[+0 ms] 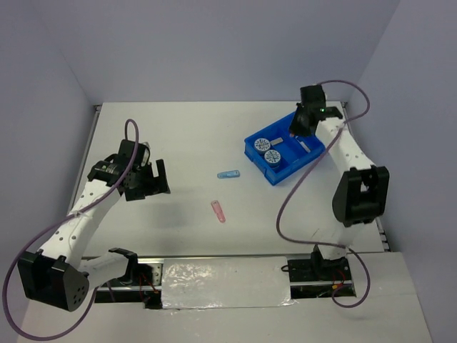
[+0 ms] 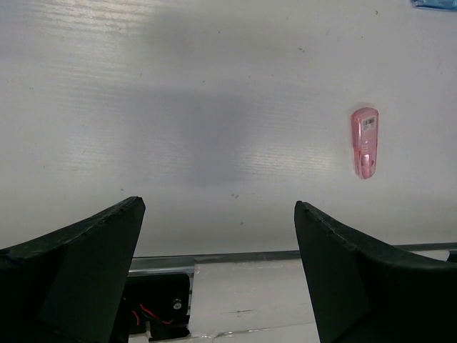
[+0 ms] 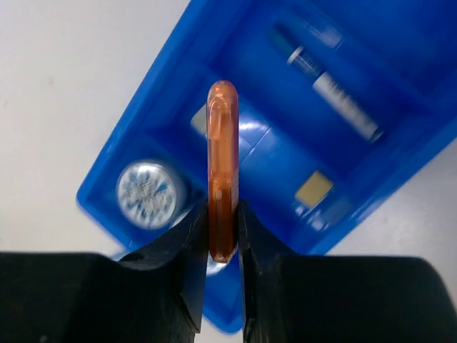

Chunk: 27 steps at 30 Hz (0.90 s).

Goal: Sort the stationery into containers
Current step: Place the stationery in the storage box.

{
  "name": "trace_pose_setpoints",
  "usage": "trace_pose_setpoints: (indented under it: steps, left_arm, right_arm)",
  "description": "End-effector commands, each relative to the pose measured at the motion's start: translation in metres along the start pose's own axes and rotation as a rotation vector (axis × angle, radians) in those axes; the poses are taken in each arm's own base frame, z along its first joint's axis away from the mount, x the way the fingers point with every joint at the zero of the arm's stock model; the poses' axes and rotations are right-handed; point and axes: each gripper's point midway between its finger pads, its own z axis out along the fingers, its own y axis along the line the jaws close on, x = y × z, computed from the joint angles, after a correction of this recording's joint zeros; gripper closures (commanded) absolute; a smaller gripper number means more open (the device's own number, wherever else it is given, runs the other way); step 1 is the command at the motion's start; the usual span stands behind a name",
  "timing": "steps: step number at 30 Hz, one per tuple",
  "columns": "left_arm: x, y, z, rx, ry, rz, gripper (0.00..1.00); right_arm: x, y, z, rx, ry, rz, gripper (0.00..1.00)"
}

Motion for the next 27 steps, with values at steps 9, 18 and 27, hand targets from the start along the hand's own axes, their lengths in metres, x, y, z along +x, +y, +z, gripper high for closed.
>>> trace_pose_setpoints:
  steps: [9,18,27]
  left_arm:
    - [-0.011,-0.015,-0.004,0.085,-0.032,0.051,0.01]
    - [0.002,-0.016,0.007,0.119,-0.016,0.027,0.01]
    - [0.002,-0.022,0.020,0.137,0.014,0.008,0.01]
  right_arm:
    - [-0.060,-0.060,0.083,0.058,0.154,0.070,0.84]
    - [-0.080,-0.072,0.106,0.049,0.122,0.104,0.80]
    - [-0.090,-0.095,0.115,0.049,0.115,0.112,0.66]
